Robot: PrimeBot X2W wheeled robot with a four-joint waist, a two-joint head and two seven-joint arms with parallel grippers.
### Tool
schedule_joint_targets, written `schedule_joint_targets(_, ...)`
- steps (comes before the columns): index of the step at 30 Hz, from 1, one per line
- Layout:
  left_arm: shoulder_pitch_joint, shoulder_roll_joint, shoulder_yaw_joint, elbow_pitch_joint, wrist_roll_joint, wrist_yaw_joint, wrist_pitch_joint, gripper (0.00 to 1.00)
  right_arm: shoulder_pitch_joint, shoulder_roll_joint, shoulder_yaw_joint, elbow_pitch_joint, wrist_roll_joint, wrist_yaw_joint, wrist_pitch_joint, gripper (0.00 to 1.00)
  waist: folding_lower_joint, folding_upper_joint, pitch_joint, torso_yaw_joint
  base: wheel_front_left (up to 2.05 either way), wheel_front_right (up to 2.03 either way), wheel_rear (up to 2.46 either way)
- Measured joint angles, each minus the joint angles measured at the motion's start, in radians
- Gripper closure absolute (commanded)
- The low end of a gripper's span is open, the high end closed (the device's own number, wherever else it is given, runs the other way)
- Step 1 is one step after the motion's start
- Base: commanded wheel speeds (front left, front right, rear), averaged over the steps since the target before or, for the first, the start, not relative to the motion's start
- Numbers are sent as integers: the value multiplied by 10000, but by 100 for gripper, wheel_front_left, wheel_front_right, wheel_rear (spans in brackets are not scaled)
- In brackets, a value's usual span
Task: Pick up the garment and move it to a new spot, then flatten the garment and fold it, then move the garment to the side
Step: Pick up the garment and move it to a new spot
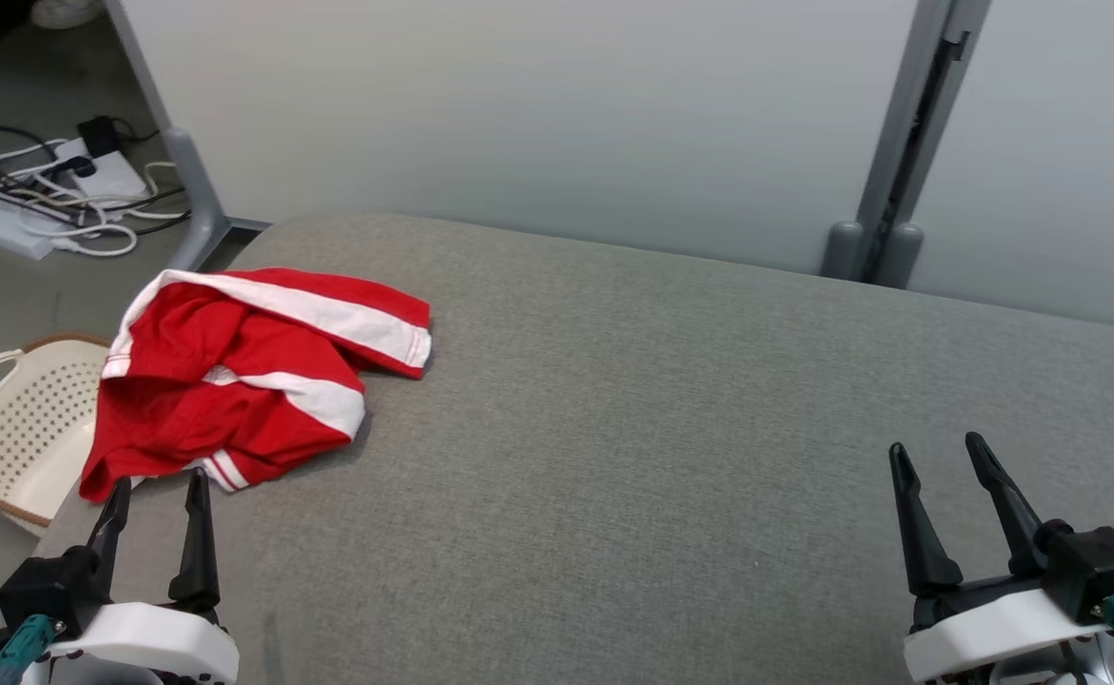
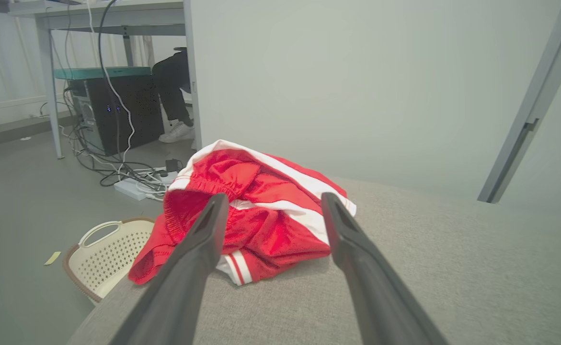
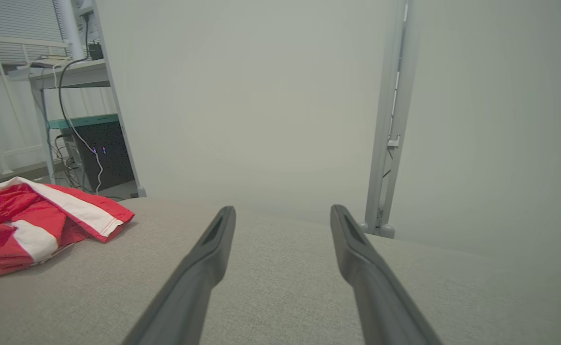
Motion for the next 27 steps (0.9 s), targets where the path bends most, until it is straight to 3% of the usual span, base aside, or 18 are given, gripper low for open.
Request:
schedule_joint_targets(12,21,8,136,-138,-42,42,2,0,-52,88,276,-148,84,2,77,0,0,0,94,1397,0,0,0)
schedule_joint_targets(27,13,-17,96,-278,65,73,2,0,-55,104,192,-211,19,2,150,0,0,0,219,1551,0,0,0)
